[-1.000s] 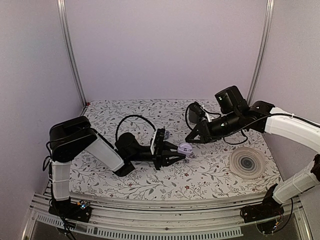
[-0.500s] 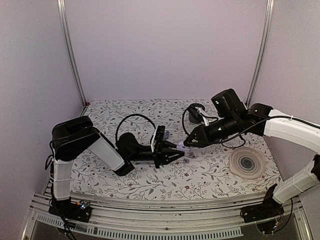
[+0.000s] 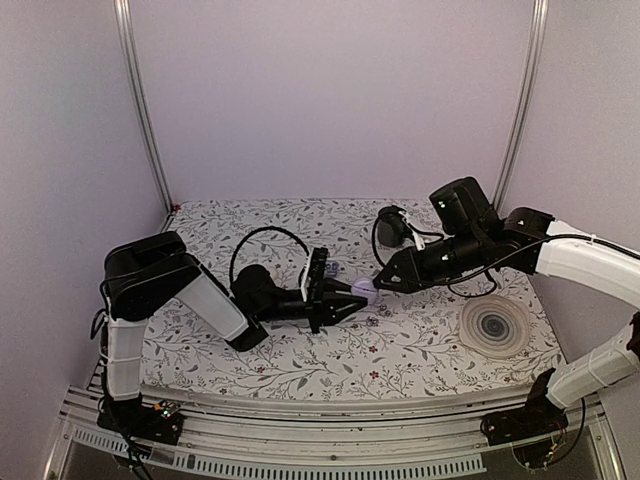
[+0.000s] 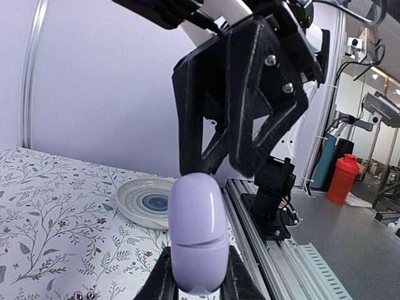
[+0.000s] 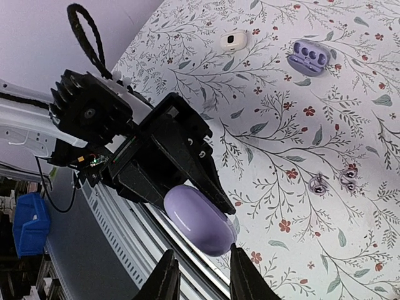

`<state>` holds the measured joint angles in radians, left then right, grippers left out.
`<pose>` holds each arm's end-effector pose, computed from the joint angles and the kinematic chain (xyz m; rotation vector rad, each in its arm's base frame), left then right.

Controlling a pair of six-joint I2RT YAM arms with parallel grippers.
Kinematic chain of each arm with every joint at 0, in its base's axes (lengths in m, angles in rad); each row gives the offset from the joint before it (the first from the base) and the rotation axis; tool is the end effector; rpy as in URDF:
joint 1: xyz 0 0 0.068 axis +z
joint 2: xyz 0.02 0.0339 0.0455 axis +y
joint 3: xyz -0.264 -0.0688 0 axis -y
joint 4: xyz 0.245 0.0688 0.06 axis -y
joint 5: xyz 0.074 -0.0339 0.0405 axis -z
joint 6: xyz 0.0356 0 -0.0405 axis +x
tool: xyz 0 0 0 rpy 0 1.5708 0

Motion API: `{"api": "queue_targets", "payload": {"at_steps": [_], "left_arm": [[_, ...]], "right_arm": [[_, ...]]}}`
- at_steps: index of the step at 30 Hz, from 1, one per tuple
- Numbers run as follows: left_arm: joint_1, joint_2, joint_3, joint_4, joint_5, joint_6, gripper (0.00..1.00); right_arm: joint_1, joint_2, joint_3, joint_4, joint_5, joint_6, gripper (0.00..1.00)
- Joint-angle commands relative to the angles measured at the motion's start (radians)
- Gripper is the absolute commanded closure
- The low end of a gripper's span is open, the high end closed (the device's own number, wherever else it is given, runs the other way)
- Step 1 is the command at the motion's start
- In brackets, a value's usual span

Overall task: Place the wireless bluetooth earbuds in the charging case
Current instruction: Close the charging case with the earbuds.

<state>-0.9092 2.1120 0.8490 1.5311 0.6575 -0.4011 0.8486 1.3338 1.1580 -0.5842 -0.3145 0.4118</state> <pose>0.2199 -0.3179 0.1515 0.9592 1.1988 -1.4991 0.1821 0.2233 0.3120 -0.7069 2.4010 0.9514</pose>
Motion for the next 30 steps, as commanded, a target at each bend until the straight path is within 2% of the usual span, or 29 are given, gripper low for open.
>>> {"api": "queue_targets", "payload": {"at_steps": [1, 4, 8, 11, 13, 19, 30], "left_arm": [[0.019, 0.015, -0.004, 0.291, -0.033, -0.018, 1.0], [0.02, 0.018, -0.008, 0.291, -0.039, -0.021, 1.0], [0.018, 0.015, -0.008, 0.29, -0.047, -0.03, 1.0], [0.017, 0.011, -0.007, 0.289, -0.06, -0.034, 1.0], [0.017, 0.01, -0.002, 0.29, -0.066, -0.038, 1.0], [0.025, 0.013, 0.01, 0.291, -0.109, -0.083, 1.0], [0.048, -0.036, 0.024, 0.291, -0.175, -0.153, 1.0]], "right_arm": [[-0.026, -0.053, 0.043, -0.015, 0.039, 0.015, 0.71], [-0.026, -0.034, 0.088, -0.021, 0.11, 0.026, 0.71], [-0.024, 0.034, 0.145, -0.05, 0.252, 0.069, 0.8], [0.024, 0.095, 0.191, -0.068, 0.343, 0.081, 0.8], [0.071, 0.15, 0.219, -0.085, 0.396, 0.075, 0.85], [0.172, 0.2, 0.177, -0.091, 0.44, 0.087, 0.87], [0.191, 0.186, 0.063, -0.051, 0.418, 0.14, 0.87]]}}
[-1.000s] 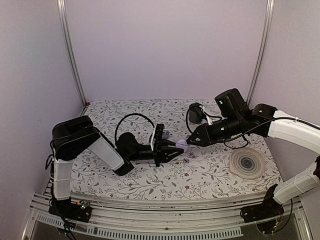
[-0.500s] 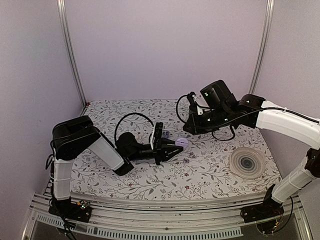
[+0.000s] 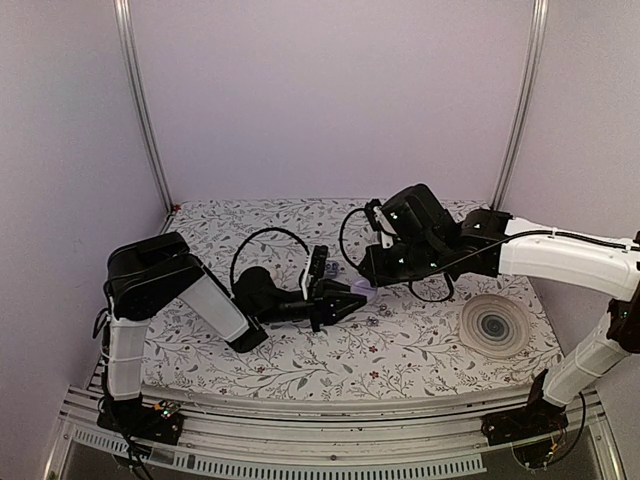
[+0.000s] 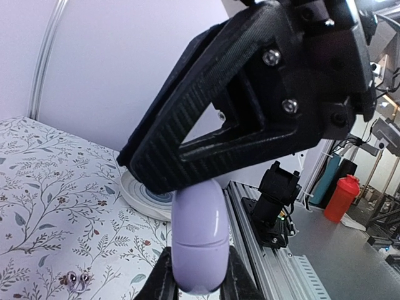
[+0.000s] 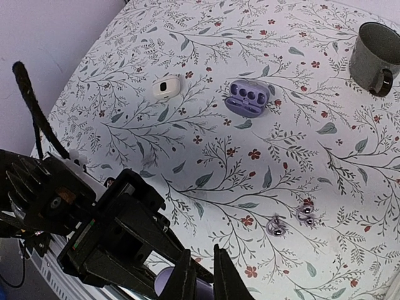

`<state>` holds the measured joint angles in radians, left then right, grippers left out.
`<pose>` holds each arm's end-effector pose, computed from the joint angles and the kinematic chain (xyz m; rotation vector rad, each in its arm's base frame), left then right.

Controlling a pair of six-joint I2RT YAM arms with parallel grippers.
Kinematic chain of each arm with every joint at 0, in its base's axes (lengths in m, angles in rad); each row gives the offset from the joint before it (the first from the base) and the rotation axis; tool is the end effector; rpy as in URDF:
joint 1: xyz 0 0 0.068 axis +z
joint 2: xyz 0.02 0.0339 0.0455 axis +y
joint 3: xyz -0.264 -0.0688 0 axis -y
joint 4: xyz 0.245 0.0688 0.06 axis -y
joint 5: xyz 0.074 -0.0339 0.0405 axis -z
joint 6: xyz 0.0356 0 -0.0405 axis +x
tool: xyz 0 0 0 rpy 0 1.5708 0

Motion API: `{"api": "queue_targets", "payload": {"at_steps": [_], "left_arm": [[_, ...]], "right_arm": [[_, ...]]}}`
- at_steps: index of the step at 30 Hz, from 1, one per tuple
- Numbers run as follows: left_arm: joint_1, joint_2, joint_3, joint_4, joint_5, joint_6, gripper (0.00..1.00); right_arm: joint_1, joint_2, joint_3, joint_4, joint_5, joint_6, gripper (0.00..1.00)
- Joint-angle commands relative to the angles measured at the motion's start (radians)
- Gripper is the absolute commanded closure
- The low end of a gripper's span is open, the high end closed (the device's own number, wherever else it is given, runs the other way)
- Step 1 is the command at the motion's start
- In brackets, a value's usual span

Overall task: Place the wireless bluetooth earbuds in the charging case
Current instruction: Close the charging case with the earbuds, then place the charging case with the earbuds at the center of the board.

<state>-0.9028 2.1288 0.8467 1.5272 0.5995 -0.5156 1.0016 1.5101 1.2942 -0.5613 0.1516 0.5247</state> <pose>0.2242 -0.3165 0.1448 0.8432 1.3139 -1.5514 0.1845 0.2784 0.3066 -0.4945 2.3591 0.5655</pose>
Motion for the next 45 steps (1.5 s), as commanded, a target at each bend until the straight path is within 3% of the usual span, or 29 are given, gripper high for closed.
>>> {"api": "queue_targets", "payload": {"at_steps": [1, 18, 24, 31, 39, 45], "left_arm": [[0.043, -0.061, 0.026, 0.295, -0.124, -0.038, 1.0], [0.11, -0.099, 0.024, 0.293, -0.192, -0.096, 1.0], [0.118, -0.084, -0.067, 0.292, -0.194, -0.127, 1.0], [0.149, -0.134, -0.269, 0.25, -0.264, -0.191, 1.0], [0.247, -0.245, -0.38, 0.041, -0.29, -0.38, 1.0], [0.279, -0.309, -0.287, -0.359, -0.321, -0.501, 1.0]], "right_arm": [[0.049, 0.013, -0.089, -0.065, -0.047, 0.032, 0.87], [0.113, 0.065, -0.252, 0.057, -0.104, 0.13, 0.89], [-0.003, 0.006, -0.204, 0.115, -0.133, 0.121, 0.88], [-0.225, -0.02, -0.147, 0.23, -0.255, 0.115, 0.82], [-0.349, -0.012, -0.154, 0.231, -0.31, 0.049, 0.75], [-0.377, -0.029, -0.211, 0.265, -0.338, 0.031, 0.74]]}}
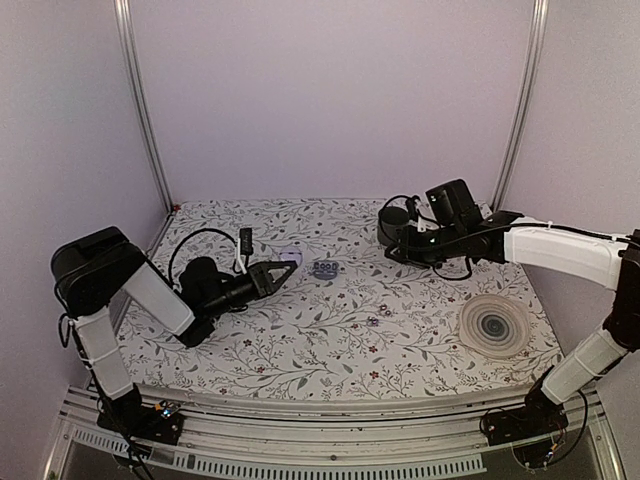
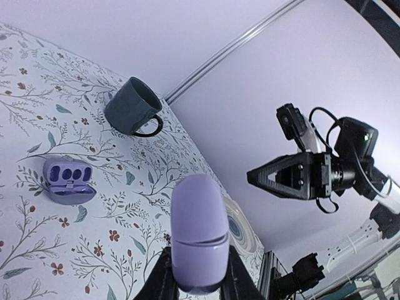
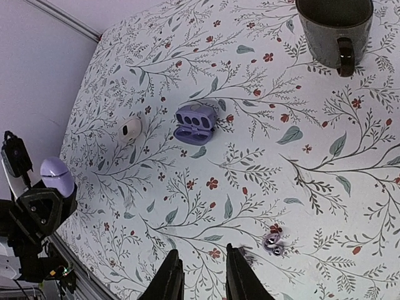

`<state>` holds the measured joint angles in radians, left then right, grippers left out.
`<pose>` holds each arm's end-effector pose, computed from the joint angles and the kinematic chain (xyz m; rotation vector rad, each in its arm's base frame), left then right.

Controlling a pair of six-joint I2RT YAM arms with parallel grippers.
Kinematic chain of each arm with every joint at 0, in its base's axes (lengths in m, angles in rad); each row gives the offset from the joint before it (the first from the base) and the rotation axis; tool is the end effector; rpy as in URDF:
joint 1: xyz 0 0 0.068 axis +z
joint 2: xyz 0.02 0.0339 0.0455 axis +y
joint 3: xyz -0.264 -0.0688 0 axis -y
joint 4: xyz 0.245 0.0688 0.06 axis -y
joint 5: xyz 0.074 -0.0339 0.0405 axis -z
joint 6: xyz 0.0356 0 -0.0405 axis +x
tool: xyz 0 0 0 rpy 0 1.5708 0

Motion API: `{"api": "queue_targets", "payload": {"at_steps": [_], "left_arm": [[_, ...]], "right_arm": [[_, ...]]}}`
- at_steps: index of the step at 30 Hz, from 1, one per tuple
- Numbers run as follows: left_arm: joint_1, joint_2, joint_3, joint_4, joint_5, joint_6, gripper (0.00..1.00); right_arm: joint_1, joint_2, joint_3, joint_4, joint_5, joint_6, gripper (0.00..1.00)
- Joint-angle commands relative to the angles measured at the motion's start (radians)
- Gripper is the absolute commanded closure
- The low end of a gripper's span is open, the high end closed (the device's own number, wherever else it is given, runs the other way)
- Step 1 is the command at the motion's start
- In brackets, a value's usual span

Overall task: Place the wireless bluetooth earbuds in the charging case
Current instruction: Place the charging case with the earbuds at the center of the board.

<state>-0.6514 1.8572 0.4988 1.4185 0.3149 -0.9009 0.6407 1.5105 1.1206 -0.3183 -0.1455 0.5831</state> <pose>0.2419 -0.1983 0.1464 0.0722 1.7056 -1.4430 0.2667 0.2053 0.2683 -0.1496 2.3977 0.7779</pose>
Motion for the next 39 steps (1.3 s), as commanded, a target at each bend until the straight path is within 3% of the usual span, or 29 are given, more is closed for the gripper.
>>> {"api": "queue_targets", "payload": {"at_steps": [1, 9, 18, 24, 31, 39], "left_arm": [[0.036, -0.037, 0.067, -0.273, -0.036, -0.142, 1.0], [0.061, 0.013, 0.197, -0.495, 0.037, -0.224, 1.0], [0.061, 0.098, 0.168, -0.505, 0.029, -0.372, 1.0], [0.059, 0.14, 0.109, -0.46, 0.022, -0.444, 0.95], [0.059, 0.145, 0.078, -0.438, 0.018, -0.481, 0.79], [0.054, 0.128, 0.063, -0.452, 0.008, -0.486, 0.43]], "right_arm": [[-0.018, -0.032, -0.044, 0.025, -0.043, -0.029, 0.74], [-0.028, -0.047, -0.091, 0.056, -0.061, -0.044, 0.73], [-0.032, -0.053, -0.108, 0.078, -0.086, -0.055, 0.73], [-0.032, -0.061, -0.13, 0.092, -0.089, -0.05, 0.73], [-0.032, -0.054, -0.141, 0.102, -0.097, -0.045, 0.72], [-0.032, -0.053, -0.142, 0.105, -0.095, -0.045, 0.72]]}}
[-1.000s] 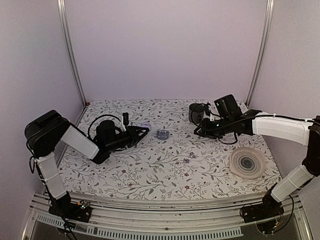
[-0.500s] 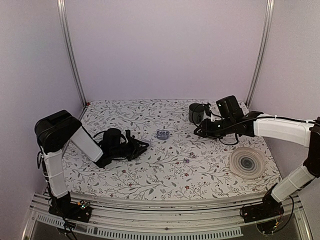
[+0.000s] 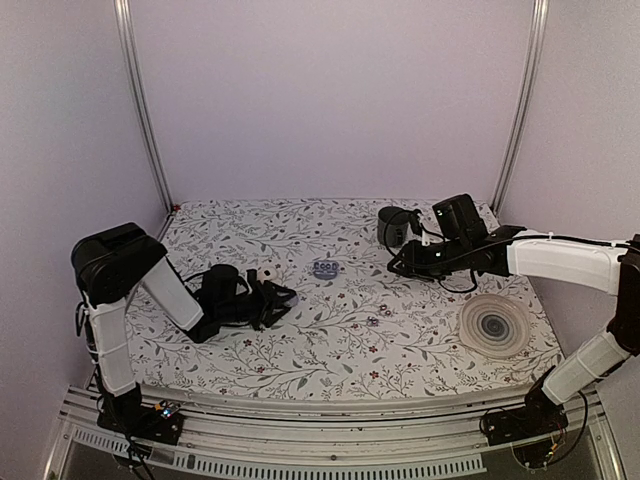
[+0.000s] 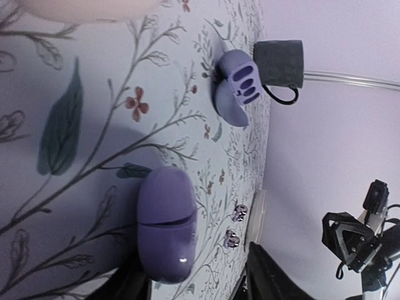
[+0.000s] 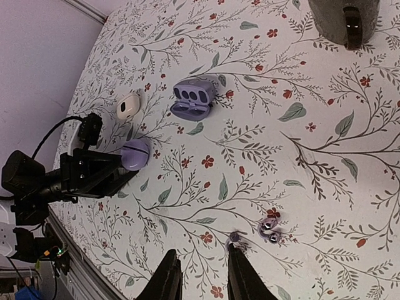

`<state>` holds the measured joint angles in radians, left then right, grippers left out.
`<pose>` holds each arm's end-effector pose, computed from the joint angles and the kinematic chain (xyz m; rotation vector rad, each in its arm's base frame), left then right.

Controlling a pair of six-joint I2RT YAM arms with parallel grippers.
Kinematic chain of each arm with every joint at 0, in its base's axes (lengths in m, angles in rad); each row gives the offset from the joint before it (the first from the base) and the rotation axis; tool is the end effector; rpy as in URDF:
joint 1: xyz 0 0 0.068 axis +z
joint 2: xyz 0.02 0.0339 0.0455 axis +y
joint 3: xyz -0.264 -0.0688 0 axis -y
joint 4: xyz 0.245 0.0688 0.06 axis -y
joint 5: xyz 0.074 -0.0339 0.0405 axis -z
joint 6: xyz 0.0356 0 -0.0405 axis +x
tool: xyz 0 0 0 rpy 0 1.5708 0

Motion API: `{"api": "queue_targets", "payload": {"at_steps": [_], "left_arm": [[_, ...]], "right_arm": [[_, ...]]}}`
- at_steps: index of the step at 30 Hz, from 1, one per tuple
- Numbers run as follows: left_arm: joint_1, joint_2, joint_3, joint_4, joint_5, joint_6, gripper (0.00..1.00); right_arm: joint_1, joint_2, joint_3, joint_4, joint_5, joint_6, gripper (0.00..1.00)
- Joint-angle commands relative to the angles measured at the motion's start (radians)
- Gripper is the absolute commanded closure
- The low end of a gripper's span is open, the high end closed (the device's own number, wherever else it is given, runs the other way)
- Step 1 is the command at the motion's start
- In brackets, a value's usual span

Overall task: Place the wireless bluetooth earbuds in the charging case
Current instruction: Place the charging case with the earbuds at the center of the board.

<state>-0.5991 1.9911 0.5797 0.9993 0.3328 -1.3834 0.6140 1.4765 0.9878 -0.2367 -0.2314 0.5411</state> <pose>0.2614 -0.1926 0.0790 -0.6545 2.2533 -1.4913 0.2576 0.1916 0.2422 -0.2150 2.4179 0.8314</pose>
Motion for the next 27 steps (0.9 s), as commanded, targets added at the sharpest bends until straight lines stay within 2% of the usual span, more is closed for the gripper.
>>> {"api": "queue_targets", "payload": {"at_steps": [1, 2, 3, 4, 13, 27], "left_arm": [[0.0, -0.013, -0.019, -0.047, -0.015, 0.002, 0.36], [-0.003, -0.032, -0.018, -0.062, -0.021, 0.011, 0.25], [-0.006, -0.058, -0.018, -0.086, -0.029, 0.019, 0.08], [-0.009, -0.077, -0.017, -0.11, -0.038, 0.028, 0.04], [-0.046, -0.224, -0.041, -0.295, -0.108, 0.098, 0.04], [-0.101, -0.385, 0.034, -0.592, -0.246, 0.304, 0.04]], "right_arm": [[-0.005, -0.018, -0.01, 0.023, -0.009, -0.003, 0.72], [-0.005, -0.019, -0.01, 0.025, -0.009, -0.003, 0.72], [-0.005, -0.017, -0.009, 0.026, -0.011, -0.003, 0.72], [-0.005, -0.017, -0.009, 0.027, -0.011, -0.002, 0.72], [-0.005, -0.014, -0.013, 0.04, -0.013, -0.01, 0.72], [-0.006, -0.029, -0.021, 0.049, -0.012, -0.029, 0.63]]}}
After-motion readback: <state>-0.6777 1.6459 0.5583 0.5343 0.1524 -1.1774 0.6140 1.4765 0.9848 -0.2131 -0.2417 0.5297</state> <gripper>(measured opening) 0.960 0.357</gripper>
